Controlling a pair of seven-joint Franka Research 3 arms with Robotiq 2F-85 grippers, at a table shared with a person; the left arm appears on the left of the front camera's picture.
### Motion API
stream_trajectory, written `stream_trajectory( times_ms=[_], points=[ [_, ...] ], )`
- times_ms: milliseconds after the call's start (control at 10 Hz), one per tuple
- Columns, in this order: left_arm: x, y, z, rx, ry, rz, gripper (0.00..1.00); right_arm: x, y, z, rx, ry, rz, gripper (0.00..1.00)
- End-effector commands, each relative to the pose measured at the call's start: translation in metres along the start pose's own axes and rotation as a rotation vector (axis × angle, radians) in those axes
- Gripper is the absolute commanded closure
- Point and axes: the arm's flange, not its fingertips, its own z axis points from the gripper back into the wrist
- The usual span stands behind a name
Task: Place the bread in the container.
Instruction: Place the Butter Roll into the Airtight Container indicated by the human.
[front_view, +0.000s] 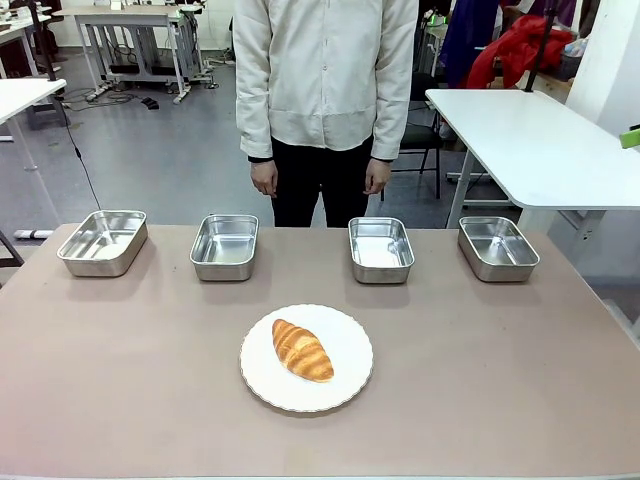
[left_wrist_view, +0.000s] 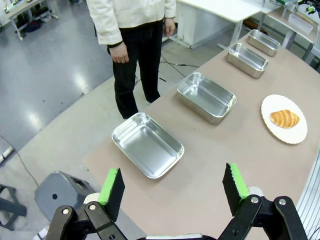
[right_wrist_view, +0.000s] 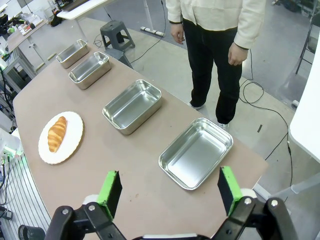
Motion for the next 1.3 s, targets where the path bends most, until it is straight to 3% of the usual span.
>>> stream_trajectory(
  times_ms=[0, 1200],
  points=[
    [0.0, -0.0004, 0.0031, -0.007, -0.011, -0.01, 0.0, 0.0003, 0.0002, 0.0001, 0.006, -0.007, 0.001, 0.0],
    [0.0, -0.0004, 0.0031, -0.007, -0.011, -0.01, 0.0, 0.0003, 0.0002, 0.0001, 0.006, -0.007, 0.001, 0.0]
  ],
)
